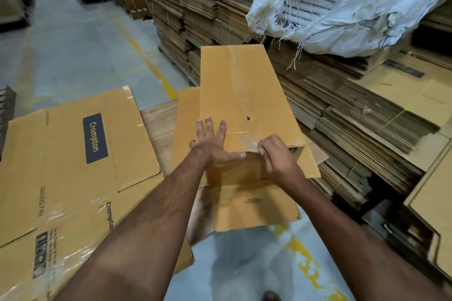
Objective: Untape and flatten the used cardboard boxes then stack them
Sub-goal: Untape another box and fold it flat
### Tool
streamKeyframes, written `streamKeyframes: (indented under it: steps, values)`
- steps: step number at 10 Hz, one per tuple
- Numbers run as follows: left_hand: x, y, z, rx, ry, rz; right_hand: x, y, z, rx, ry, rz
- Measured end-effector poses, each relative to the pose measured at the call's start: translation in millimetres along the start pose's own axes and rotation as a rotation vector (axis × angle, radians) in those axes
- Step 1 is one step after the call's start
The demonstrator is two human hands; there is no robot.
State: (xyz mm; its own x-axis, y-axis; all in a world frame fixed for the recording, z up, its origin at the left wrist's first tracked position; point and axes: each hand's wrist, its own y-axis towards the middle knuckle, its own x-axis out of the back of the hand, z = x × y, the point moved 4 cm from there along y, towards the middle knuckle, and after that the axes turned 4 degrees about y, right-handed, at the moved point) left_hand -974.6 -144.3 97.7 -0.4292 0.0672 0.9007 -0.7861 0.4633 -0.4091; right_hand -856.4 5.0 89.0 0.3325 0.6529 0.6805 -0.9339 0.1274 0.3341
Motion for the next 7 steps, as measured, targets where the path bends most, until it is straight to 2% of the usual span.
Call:
streamKeyframes:
  steps: [2,5,7]
  values:
    - [-2,1,3,-0.018,-0.005,-0.027,16,-14,17,0.053,-0.022,-0.084]
    - [-1,0,1,-0.004,0.003,-0.026,66,29,45,0.065,-0.145,-0.201]
    - [-2,2,2,0.005,-0.010,-0.026,72,38,61,0.111,-0.183,-0.099]
